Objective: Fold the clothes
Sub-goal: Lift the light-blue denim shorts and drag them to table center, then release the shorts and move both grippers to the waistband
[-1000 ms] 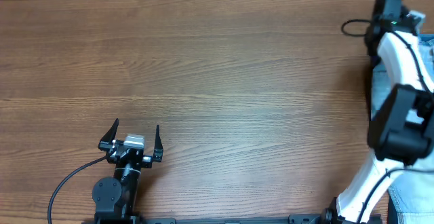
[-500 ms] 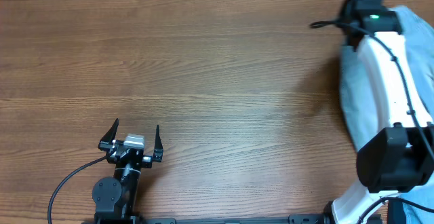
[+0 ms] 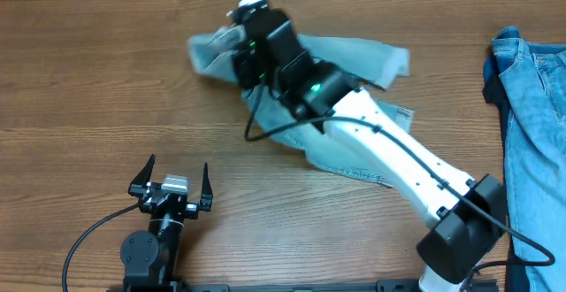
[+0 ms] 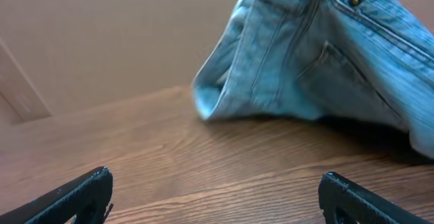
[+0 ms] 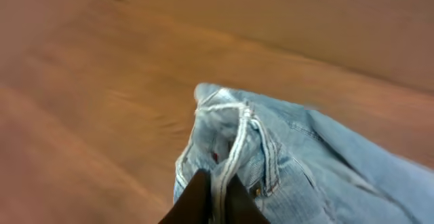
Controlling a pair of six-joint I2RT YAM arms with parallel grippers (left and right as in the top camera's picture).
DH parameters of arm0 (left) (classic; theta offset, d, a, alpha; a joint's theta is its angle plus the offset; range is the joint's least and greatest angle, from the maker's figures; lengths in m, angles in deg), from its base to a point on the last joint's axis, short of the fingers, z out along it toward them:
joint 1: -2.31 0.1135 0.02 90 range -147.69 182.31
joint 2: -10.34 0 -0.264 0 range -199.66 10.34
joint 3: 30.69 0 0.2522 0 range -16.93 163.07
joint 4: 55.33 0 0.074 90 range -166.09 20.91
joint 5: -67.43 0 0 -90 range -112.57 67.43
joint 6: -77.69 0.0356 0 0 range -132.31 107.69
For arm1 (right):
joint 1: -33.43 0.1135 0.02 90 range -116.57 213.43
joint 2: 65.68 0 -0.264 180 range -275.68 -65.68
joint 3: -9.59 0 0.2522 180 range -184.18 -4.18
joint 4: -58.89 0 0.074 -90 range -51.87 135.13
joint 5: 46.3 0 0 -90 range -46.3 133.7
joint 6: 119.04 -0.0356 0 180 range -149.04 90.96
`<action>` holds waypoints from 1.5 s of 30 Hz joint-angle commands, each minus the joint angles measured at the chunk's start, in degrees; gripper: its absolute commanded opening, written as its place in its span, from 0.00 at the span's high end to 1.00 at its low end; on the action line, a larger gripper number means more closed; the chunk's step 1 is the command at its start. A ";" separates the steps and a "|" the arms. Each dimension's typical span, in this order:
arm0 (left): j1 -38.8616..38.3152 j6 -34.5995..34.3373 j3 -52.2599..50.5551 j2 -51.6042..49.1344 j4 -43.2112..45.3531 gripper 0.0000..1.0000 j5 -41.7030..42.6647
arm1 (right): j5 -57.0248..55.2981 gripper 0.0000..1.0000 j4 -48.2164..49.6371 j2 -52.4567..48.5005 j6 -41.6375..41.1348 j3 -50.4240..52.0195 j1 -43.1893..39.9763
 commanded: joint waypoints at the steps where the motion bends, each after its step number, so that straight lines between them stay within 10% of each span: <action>1: -0.28 0.90 -0.17 0.48 -0.17 0.00 -0.22 | 0.70 0.07 0.81 0.98 0.35 -0.85 2.32; 13: -0.28 0.90 -0.17 0.48 -0.15 0.00 -0.22 | -0.72 0.00 -19.93 9.81 -0.31 -0.96 -11.96; 15: -0.28 0.90 -0.17 0.48 -0.15 0.00 -0.22 | -0.66 0.11 -30.29 9.31 -0.33 -0.94 -19.06; 19: -0.28 0.90 -0.17 0.48 -0.15 0.00 -0.22 | -0.13 0.75 -41.05 9.03 -3.82 -0.79 -30.25; 22: -0.28 0.90 -0.17 0.48 -0.15 0.00 -0.22 | 4.66 0.96 -41.40 8.92 -3.82 0.22 -36.04; 29: -0.28 -1.11 -0.17 0.48 2.49 0.00 7.56 | 4.81 0.96 -42.80 8.92 -4.96 2.89 -38.23; 32: -0.28 -12.11 2.95 0.48 1.60 0.00 13.44 | 4.33 0.96 -42.38 8.79 -7.72 3.78 -38.23; 37: -0.31 -12.94 23.12 -10.12 -14.51 0.00 13.35 | 4.37 0.96 -41.33 5.70 -9.22 6.49 -38.27; 45: -0.31 -13.53 72.83 -62.69 -53.99 0.00 18.16 | 4.57 0.96 -40.22 3.43 -10.93 11.47 -38.27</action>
